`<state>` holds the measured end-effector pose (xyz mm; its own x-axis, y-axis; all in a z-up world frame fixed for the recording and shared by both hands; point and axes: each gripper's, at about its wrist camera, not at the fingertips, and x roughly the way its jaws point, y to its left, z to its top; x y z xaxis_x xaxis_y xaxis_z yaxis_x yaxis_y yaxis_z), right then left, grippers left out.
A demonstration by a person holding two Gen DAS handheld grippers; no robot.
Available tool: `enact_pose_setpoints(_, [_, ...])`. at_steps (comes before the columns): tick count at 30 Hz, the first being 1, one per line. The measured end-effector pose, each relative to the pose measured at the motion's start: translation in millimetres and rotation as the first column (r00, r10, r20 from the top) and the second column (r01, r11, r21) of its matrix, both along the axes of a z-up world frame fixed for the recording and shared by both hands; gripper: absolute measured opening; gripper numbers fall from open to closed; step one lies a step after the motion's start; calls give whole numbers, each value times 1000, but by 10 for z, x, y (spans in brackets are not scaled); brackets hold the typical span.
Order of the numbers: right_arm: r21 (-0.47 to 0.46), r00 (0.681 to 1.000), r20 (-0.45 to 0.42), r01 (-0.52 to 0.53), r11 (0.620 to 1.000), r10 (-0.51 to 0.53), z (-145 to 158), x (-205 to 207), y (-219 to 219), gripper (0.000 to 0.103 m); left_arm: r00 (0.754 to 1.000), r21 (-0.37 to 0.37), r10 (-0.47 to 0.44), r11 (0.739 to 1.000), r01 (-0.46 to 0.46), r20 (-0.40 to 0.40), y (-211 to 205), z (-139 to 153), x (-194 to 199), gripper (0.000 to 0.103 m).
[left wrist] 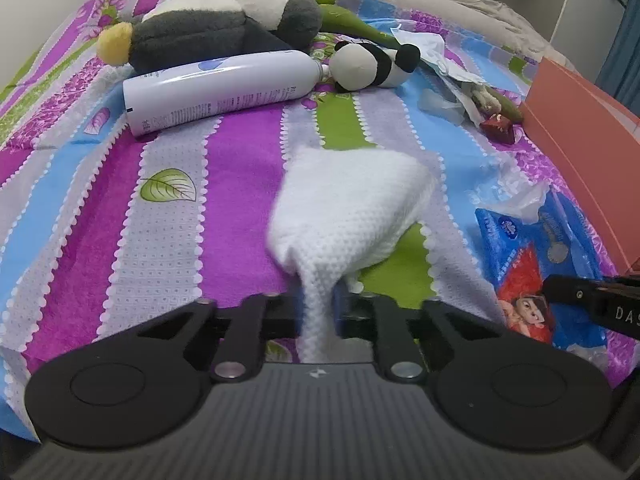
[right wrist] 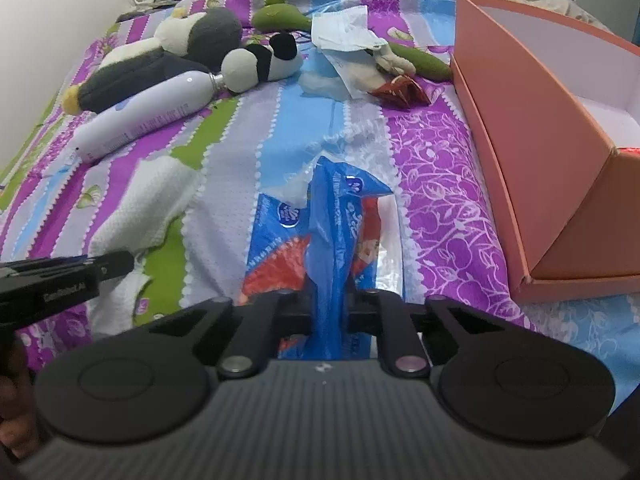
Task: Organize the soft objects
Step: 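Lift the white cloth with the left tool while the right tool lifts the blue wipes pack, then carry the white cloth with the left tool while the right tool carries the wipes pack into the box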
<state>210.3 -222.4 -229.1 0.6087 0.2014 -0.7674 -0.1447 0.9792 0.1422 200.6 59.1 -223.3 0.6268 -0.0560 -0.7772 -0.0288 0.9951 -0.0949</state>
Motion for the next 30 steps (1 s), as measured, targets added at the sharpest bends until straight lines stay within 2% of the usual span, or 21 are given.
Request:
enact_pose_setpoints(7, [10, 999, 31, -11, 1000, 10, 176, -59, -29, 11, 1000, -24, 17, 1000, -17, 18, -12, 220, -88, 11])
enact_pose_setpoints(30, [54, 991, 135, -28, 998, 20, 1094, -561, -299, 11, 994, -80, 3, 997, 5, 109, -367, 1292, -630, 11])
